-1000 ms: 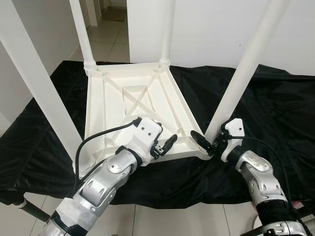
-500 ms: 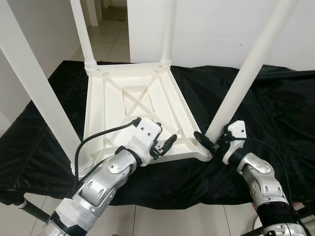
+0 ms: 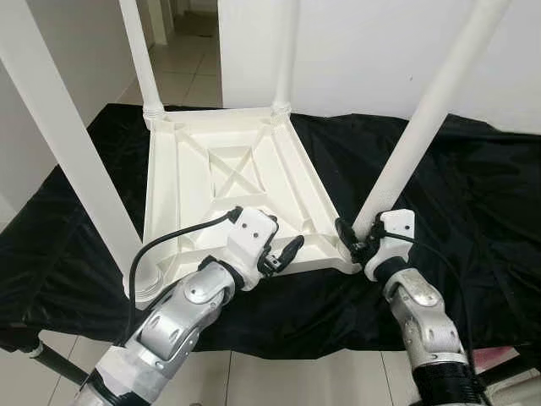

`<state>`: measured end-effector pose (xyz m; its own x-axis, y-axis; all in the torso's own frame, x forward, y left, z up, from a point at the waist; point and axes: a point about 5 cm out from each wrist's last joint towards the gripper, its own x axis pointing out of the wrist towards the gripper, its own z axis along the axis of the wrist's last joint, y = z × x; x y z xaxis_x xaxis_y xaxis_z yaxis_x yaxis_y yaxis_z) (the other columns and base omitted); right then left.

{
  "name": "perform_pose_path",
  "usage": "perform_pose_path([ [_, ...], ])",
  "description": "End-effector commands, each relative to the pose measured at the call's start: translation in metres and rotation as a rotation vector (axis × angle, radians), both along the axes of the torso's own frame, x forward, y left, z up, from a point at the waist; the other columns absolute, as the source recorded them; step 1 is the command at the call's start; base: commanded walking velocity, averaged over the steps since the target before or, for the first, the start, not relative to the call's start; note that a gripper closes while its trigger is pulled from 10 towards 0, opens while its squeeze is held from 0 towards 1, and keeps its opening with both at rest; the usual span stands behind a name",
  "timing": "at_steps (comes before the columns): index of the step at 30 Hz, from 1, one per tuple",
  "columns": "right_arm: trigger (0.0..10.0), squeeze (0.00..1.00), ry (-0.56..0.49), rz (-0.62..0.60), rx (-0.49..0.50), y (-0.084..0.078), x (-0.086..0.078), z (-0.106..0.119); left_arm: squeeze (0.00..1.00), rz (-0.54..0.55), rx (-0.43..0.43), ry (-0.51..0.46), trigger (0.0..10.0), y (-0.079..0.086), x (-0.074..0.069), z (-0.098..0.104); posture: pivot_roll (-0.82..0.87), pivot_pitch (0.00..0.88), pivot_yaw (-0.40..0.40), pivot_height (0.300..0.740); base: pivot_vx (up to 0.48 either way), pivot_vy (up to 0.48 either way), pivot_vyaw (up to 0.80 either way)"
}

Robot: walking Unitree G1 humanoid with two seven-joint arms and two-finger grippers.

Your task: Building children table

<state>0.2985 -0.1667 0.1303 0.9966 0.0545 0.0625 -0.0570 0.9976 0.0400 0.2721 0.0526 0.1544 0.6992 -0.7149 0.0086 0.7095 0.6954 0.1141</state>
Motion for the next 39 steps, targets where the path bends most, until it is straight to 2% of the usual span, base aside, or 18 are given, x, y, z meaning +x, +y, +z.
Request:
perform_pose_path([
  [1,10.0,0.0,-0.03,-0.099,0.009,-0.009,-0.002,0.005,0.0,-0.132,0.013,0.001,10.0,-0.003,-0.003,0.0,-0.03,0.009,-0.065,0.74,0.0,0.0,0.0],
  [2,10.0,0.0,-0.035,-0.157,0.033,-0.008,-0.004,0.004,0.0,-0.131,0.013,0.0,10.0,-0.003,-0.003,0.0,-0.03,0.009,-0.07,0.74,0.0,0.0,0.0],
  [4,10.0,0.0,-0.036,-0.196,0.049,-0.006,-0.005,0.003,0.0,-0.13,0.012,0.0,10.0,-0.004,-0.003,0.0,-0.03,0.009,-0.07,0.74,0.0,0.0,0.0],
  [5,10.0,0.0,-0.051,-0.276,0.076,0.001,-0.01,0.002,0.0,-0.128,0.009,-0.002,10.0,-0.003,-0.003,0.001,-0.02,0.009,-0.071,0.74,0.0,0.0,0.0],
  [6,10.0,0.0,-0.053,-0.293,0.079,0.003,-0.011,0.003,0.0,-0.128,0.009,-0.003,10.0,-0.003,-0.003,0.001,-0.02,0.009,-0.071,0.74,0.0,0.0,0.0],
  [8,10.0,0.0,-0.067,-0.226,0.103,0.013,-0.01,0.007,0.0,-0.127,0.003,0.003,10.0,-0.004,-0.003,0.001,-0.03,0.018,-0.062,0.74,0.0,0.0,0.0],
  [17,10.0,0.0,-0.116,-0.192,0.099,0.016,-0.014,0.016,0.0,-0.15,0.012,0.007,10.0,-0.005,-0.007,0.0,-0.03,0.031,-0.052,0.74,0.0,0.0,0.0],
  [18,10.0,1.0,-0.118,-0.19,0.105,0.018,-0.015,0.016,0.0,-0.152,0.011,0.01,10.0,-0.005,-0.008,0.0,-0.04,0.027,-0.047,0.74,0.0,0.0,0.0],
  [24,10.0,1.0,-0.154,-0.161,0.098,0.015,-0.019,0.018,0.0,-0.163,0.017,0.009,10.0,-0.004,-0.007,0.001,-0.03,0.03,-0.04,0.74,0.0,0.0,0.0],
  [30,10.0,1.0,-0.162,-0.058,0.079,0.004,-0.022,0.017,0.0,-0.165,0.024,0.009,10.0,-0.003,-0.009,0.001,-0.02,0.037,-0.049,0.74,0.0,0.0,0.0],
  [31,10.0,1.0,-0.162,0.004,0.059,-0.003,-0.023,0.017,0.0,-0.162,0.023,0.011,10.0,-0.002,-0.01,0.001,-0.02,0.04,-0.054,0.74,0.0,0.0,0.0],
  [33,10.0,1.0,-0.159,0.034,0.054,-0.004,-0.022,0.017,0.0,-0.161,0.022,0.012,10.0,-0.002,-0.011,0.001,-0.02,0.04,-0.054,0.74,0.0,0.0,0.0],
  [34,10.0,0.31,-0.154,0.074,0.038,-0.006,-0.022,0.016,0.0,-0.161,0.02,0.016,10.0,-0.002,-0.012,0.0,-0.02,0.042,-0.054,0.74,0.0,0.0,0.0],
  [35,10.0,0.0,-0.151,0.098,0.027,-0.006,-0.021,0.016,0.0,-0.16,0.018,0.019,10.0,-0.001,-0.013,0.0,-0.01,0.045,-0.055,0.74,0.0,0.0,0.0],
  [37,10.0,0.0,-0.147,0.12,0.016,-0.007,-0.02,0.015,0.0,-0.16,0.018,0.02,10.0,-0.001,-0.014,0.0,-0.01,0.045,-0.055,0.74,0.0,0.0,0.0],
  [38,10.0,0.0,-0.136,0.198,-0.028,-0.009,-0.017,0.014,0.0,-0.162,0.021,0.022,10.0,-0.002,-0.015,-0.001,-0.01,0.05,-0.053,0.74,0.0,0.0,0.0],
  [39,10.0,0.0,-0.136,0.198,-0.028,-0.009,-0.017,0.014,0.0,-0.162,0.021,0.022,10.0,-0.002,-0.015,-0.001,-0.01,0.05,-0.053,0.74,0.0,0.0,0.0],
])
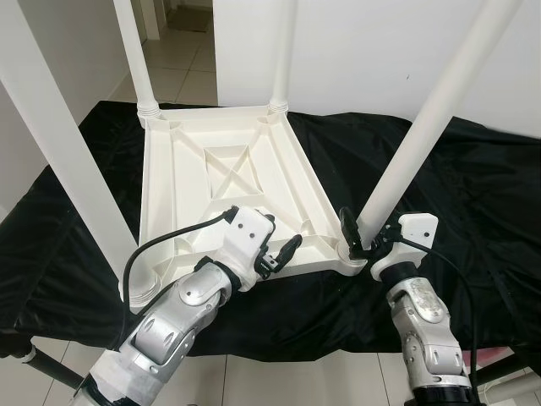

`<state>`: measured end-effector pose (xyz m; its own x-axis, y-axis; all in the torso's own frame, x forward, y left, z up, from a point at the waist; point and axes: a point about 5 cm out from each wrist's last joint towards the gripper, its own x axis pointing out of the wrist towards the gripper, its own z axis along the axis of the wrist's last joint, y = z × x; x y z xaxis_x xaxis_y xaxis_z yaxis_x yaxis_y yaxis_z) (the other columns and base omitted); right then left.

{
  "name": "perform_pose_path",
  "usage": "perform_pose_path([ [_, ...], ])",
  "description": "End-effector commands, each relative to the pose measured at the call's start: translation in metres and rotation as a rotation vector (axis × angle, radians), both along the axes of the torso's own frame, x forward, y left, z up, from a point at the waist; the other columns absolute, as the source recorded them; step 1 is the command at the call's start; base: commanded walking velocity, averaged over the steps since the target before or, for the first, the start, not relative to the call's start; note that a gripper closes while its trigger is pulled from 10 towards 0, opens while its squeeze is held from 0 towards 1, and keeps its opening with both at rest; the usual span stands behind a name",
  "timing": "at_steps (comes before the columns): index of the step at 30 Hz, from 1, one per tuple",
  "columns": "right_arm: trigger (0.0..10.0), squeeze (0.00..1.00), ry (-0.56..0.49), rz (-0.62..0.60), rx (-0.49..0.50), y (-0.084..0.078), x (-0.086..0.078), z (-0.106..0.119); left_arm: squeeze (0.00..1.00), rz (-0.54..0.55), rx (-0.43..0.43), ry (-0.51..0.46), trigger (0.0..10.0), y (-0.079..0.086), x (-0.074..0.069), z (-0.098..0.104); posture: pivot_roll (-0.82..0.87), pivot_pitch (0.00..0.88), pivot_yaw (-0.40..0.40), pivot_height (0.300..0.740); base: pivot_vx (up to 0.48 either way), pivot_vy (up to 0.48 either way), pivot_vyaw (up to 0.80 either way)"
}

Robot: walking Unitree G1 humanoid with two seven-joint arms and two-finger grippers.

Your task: Building children table

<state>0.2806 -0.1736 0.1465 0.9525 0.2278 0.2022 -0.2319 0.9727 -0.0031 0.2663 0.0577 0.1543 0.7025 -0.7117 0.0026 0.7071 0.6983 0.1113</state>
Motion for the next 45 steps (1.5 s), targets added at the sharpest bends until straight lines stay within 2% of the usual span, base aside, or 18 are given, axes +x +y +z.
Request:
perform_pose_path([
  [1,10.0,0.0,0.016,0.075,-0.042,-0.003,0.004,-0.003,0.0,-0.168,0.02,0.016,10.0,-0.007,-0.01,-0.001,-0.01,0.055,-0.052,0.74,0.0,0.0,0.0],
  [4,10.0,0.0,0.042,0.183,-0.086,-0.007,0.015,-0.003,0.0,-0.177,0.022,0.026,10.0,-0.007,-0.012,-0.001,-0.01,0.062,-0.045,0.74,0.0,0.0,0.0],
  [10,10.0,0.0,0.06,0.272,-0.115,-0.002,0.024,-0.006,0.0,-0.215,0.058,0.03,10.0,-0.008,-0.016,-0.005,0.0,0.062,-0.049,0.74,0.0,0.0,0.0],
  [16,9.8,0.0,0.071,0.324,-0.123,0.004,0.026,-0.009,0.0,-0.234,0.053,0.038,10.0,-0.009,-0.017,-0.004,0.0,0.064,-0.047,0.74,0.0,0.0,0.0],
  [17,9.1,0.0,0.074,0.345,-0.129,0.005,0.026,-0.01,0.0,-0.239,0.054,0.042,10.0,-0.009,-0.018,-0.005,0.0,0.067,-0.05,0.74,0.0,0.0,0.0],
  [18,9.1,0.0,0.074,0.345,-0.129,0.005,0.026,-0.01,0.0,-0.239,0.054,0.042,10.0,-0.009,-0.018,-0.005,0.0,0.067,-0.05,0.74,0.0,0.0,0.0],
  [19,0.0,0.0,0.091,0.371,-0.134,0.004,0.026,-0.013,0.0,-0.25,0.063,0.045,10.0,-0.009,-0.019,-0.007,0.01,0.068,-0.051,0.74,0.0,0.0,0.0],
  [21,0.0,0.0,0.117,0.413,-0.156,0.001,0.025,-0.018,0.0,-0.27,0.08,0.059,10.0,-0.01,-0.021,-0.011,0.01,0.07,-0.051,0.74,0.0,0.0,0.0],
  [26,0.0,0.0,0.124,0.398,-0.132,-0.005,0.026,-0.019,0.0,-0.276,0.086,0.07,10.0,-0.009,-0.022,-0.012,-0.01,0.073,-0.044,0.74,0.0,0.0,0.0],
  [33,0.0,0.0,0.127,0.373,-0.117,-0.006,0.023,-0.02,0.0,-0.283,0.09,0.09,10.0,-0.011,-0.023,-0.015,-0.01,0.073,-0.043,0.74,0.0,0.0,0.0],
  [34,10.0,0.0,0.127,0.344,-0.107,-0.006,0.023,-0.019,0.0,-0.281,0.093,0.091,10.0,-0.011,-0.023,-0.015,-0.02,0.069,-0.047,0.74,0.0,0.0,0.0],
  [36,10.0,0.0,0.127,0.344,-0.107,-0.006,0.023,-0.019,0.0,-0.281,0.093,0.091,10.0,-0.011,-0.023,-0.015,-0.02,0.069,-0.047,0.74,0.0,0.0,0.0],
  [38,10.0,0.0,0.104,0.24,-0.074,-0.004,0.025,-0.014,0.0,-0.274,0.093,0.087,10.0,-0.012,-0.022,-0.015,-0.02,0.066,-0.052,0.74,0.0,0.0,0.0],
  [40,10.0,0.0,0.097,0.209,-0.066,-0.003,0.026,-0.013,0.0,-0.271,0.093,0.085,10.0,-0.012,-0.022,-0.015,-0.02,0.066,-0.052,0.74,0.0,0.0,0.0],
  [43,10.0,0.0,0.122,0.018,-0.001,0.003,0.022,-0.014,0.0,-0.258,0.081,0.094,10.0,-0.013,-0.022,-0.016,-0.03,0.065,-0.058,0.74,0.0,0.0,0.0],
  [45,10.0,0.0,0.122,0.018,-0.001,0.003,0.022,-0.014,0.0,-0.258,0.081,0.094,10.0,-0.013,-0.022,-0.016,-0.03,0.065,-0.058,0.74,0.0,0.0,0.0],
])
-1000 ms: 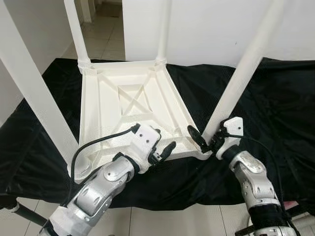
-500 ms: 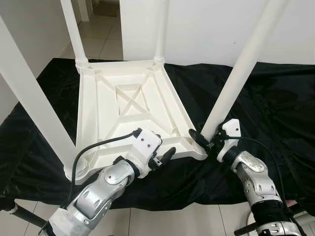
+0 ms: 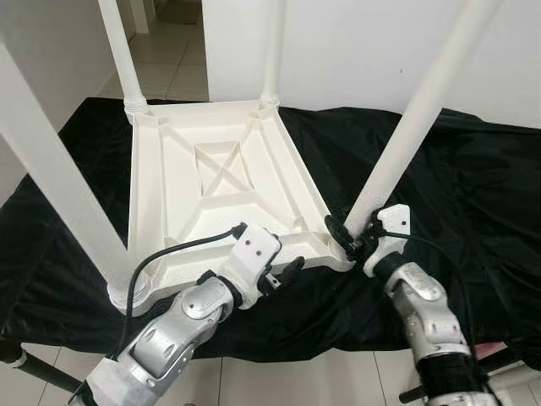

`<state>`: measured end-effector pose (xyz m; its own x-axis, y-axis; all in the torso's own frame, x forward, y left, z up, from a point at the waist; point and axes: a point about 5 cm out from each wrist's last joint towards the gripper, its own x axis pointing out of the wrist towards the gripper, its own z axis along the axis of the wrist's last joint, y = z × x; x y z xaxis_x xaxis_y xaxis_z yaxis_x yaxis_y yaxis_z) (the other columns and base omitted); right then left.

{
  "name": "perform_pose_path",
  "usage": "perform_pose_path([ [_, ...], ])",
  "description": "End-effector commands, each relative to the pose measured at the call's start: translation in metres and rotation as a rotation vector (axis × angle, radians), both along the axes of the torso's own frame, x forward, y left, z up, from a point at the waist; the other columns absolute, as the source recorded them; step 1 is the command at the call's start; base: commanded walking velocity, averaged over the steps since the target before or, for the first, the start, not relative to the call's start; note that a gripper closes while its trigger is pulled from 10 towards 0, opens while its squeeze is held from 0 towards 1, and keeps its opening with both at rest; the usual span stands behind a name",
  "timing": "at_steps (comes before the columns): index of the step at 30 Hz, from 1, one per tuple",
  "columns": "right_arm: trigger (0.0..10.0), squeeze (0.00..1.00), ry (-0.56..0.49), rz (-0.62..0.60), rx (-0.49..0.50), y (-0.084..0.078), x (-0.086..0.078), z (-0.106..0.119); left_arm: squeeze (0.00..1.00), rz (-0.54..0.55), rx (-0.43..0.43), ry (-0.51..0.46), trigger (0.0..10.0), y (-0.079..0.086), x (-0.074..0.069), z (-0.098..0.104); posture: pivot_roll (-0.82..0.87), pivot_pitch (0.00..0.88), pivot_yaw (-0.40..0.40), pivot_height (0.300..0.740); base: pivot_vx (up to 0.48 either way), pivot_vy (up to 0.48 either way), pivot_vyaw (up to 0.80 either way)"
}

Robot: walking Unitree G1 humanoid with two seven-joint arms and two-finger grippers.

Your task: Building children table

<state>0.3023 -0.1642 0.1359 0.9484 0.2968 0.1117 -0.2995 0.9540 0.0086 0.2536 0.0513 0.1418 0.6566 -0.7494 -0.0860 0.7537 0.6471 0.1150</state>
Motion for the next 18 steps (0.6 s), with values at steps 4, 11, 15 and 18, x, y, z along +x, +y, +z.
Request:
perform_pose_path([
  [4,10.0,0.0,0.045,-0.161,0.031,-0.003,-0.005,-0.006,0.0,-0.188,0.0,0.058,10.0,-0.006,-0.011,-0.005,-0.03,0.066,-0.064,0.74,0.0,0.0,0.0],
  [11,10.0,0.0,0.084,-0.411,0.109,0.024,-0.025,-0.015,0.0,-0.162,-0.011,0.052,10.0,-0.006,-0.009,-0.004,-0.02,0.061,-0.076,0.74,0.0,0.0,0.0],
  [15,10.0,0.0,0.078,-0.403,0.104,0.029,-0.026,-0.012,0.0,-0.159,-0.013,0.05,10.0,-0.006,-0.009,-0.003,-0.03,0.06,-0.074,0.74,0.0,0.0,0.0],
  [18,10.0,0.0,0.083,-0.413,0.09,0.026,-0.025,-0.011,0.0,-0.166,-0.011,0.049,10.0,-0.007,-0.009,-0.004,-0.03,0.056,-0.072,0.74,0.0,0.0,0.0],
])
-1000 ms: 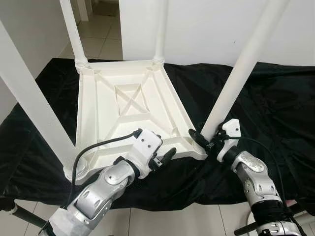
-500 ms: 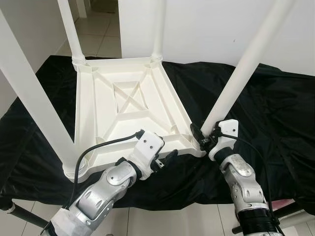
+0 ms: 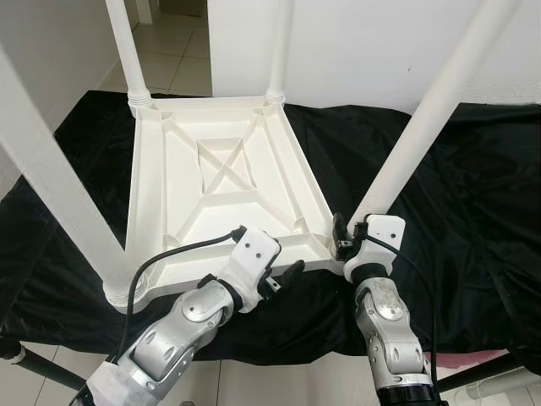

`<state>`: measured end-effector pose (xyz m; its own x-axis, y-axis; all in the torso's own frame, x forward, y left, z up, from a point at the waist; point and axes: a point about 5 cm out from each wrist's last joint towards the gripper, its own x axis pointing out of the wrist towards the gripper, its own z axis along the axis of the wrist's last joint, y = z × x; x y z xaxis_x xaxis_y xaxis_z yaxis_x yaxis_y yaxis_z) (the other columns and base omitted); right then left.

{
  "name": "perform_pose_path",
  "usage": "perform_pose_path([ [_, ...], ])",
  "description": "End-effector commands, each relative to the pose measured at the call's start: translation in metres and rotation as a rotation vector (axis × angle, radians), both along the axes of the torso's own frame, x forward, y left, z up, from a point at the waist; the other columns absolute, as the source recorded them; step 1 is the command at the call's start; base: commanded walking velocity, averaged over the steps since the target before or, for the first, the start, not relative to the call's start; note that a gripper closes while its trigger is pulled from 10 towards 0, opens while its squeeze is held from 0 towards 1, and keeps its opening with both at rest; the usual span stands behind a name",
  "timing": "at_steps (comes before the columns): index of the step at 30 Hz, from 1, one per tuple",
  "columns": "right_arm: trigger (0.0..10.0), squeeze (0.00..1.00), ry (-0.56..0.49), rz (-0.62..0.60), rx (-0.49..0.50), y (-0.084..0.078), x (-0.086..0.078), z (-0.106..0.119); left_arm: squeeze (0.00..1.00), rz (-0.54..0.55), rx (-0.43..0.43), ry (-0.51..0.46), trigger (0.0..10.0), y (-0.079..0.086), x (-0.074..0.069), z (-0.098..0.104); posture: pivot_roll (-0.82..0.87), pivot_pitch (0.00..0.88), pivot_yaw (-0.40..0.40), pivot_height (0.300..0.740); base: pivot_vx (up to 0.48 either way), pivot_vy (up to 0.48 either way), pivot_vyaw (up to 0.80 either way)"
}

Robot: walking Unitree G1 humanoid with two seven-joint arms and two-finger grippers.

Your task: Building children table

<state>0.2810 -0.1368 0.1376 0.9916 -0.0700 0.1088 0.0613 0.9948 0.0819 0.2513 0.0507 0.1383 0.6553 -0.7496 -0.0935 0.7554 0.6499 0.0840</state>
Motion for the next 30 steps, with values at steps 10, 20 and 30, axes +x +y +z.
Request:
perform_pose_path([
  [10,10.0,1.0,0.059,-0.032,0.02,0.0,-0.006,-0.01,0.0,-0.168,0.001,0.014,10.0,-0.007,-0.006,0.0,-0.03,0.048,-0.073,0.74,0.0,0.0,0.0],
  [20,10.0,0.0,-0.02,0.19,-0.011,-0.017,-0.011,-0.002,0.0,-0.16,0.009,0.009,10.0,-0.003,-0.007,0.0,-0.02,0.051,-0.078,0.74,0.0,0.0,0.0],
  [30,10.0,0.0,-0.055,0.488,-0.099,-0.032,-0.001,0.007,0.0,-0.175,0.014,0.003,10.0,0.0,-0.008,0.002,-0.03,0.041,-0.067,0.74,0.0,0.0,0.0],
])
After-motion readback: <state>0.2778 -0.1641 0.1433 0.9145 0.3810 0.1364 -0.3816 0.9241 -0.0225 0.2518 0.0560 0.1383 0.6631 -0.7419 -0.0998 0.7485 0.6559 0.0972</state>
